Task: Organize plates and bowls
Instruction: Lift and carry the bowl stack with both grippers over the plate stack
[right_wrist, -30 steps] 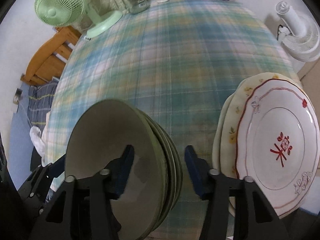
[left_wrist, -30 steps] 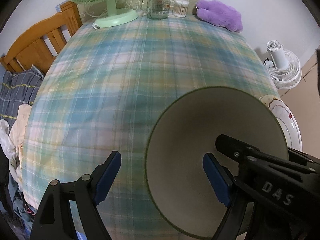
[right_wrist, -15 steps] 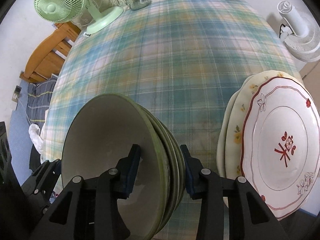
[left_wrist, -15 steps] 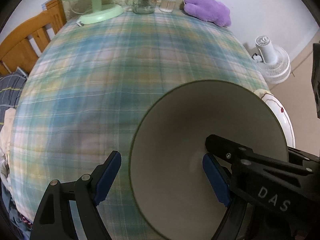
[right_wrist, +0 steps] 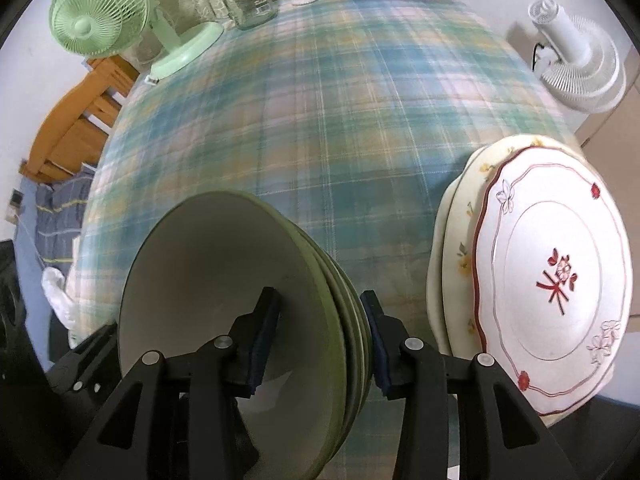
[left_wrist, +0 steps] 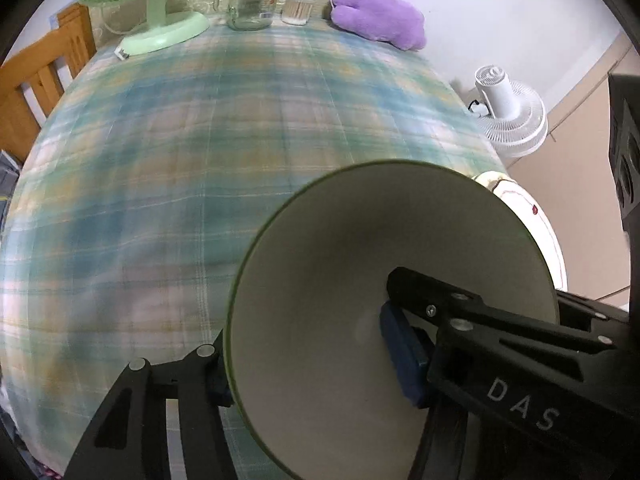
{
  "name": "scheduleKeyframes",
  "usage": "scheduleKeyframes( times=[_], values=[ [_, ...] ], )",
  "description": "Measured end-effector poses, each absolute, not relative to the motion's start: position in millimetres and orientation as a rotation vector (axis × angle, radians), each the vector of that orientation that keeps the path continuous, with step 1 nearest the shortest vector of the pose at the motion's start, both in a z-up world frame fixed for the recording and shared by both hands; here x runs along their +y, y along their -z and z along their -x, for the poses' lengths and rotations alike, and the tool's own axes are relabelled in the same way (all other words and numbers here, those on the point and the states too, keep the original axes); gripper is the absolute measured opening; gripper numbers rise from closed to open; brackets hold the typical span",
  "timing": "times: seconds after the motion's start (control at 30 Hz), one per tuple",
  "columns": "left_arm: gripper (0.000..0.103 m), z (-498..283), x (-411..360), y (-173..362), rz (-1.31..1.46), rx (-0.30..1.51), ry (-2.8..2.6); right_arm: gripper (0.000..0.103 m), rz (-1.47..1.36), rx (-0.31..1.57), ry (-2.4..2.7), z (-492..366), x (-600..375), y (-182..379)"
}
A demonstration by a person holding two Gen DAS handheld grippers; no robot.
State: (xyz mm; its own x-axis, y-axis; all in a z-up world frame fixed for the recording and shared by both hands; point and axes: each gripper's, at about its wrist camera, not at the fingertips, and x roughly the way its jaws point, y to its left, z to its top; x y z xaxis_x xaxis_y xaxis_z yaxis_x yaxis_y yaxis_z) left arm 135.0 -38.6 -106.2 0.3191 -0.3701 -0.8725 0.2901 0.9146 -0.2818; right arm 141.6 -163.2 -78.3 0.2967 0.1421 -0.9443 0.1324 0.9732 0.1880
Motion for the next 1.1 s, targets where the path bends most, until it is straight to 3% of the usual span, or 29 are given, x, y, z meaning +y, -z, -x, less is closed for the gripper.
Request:
scheduleKeyframes(
  times=[0.63,1.1],
  values=[
    [0.059,-126,-40,60,0.016,1.138,0.465,0.045,-0.325,1.233,0.063,-127,-163,38],
    [0.059,-117,-98,37,0.043,1.089,0.382,0.045,-0.295,1.190,-0.010,-125,-217,12]
  ],
)
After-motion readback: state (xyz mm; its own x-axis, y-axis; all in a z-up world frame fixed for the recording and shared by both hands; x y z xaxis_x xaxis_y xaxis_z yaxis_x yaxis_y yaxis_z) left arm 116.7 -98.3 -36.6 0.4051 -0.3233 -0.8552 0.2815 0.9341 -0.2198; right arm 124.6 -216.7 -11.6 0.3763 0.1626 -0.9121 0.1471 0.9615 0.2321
